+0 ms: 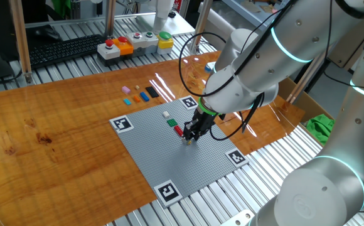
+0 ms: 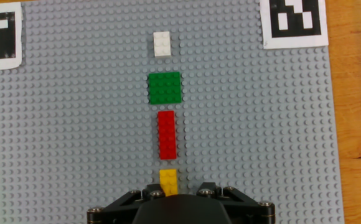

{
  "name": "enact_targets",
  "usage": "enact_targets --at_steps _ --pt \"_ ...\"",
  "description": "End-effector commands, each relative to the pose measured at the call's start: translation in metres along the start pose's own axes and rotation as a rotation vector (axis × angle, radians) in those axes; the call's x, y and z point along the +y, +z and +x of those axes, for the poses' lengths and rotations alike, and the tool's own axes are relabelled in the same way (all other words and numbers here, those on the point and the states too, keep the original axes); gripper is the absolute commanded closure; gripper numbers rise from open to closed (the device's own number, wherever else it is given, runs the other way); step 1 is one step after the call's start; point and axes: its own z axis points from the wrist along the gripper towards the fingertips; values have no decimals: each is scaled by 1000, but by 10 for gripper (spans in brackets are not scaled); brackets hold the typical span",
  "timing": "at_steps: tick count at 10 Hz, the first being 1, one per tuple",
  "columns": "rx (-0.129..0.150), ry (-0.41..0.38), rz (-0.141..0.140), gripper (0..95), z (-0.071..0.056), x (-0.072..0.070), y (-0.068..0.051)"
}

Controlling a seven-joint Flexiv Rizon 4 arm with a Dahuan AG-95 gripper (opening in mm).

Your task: Stack small Lego blocks randomly, one at a time

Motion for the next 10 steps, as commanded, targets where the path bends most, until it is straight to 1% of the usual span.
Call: enact_targets --at_steps 1,4,7,8,9,10 --pt "1 2 -2 570 0 0 0" --pt "4 8 -7 570 0 1 0" --pt "7 16 -13 570 -1 2 -3" --pt "8 20 -16 570 -1 2 -3" --pt "9 26 -25 570 -1 2 -4" --pt "10 29 -34 760 -2 2 -4"
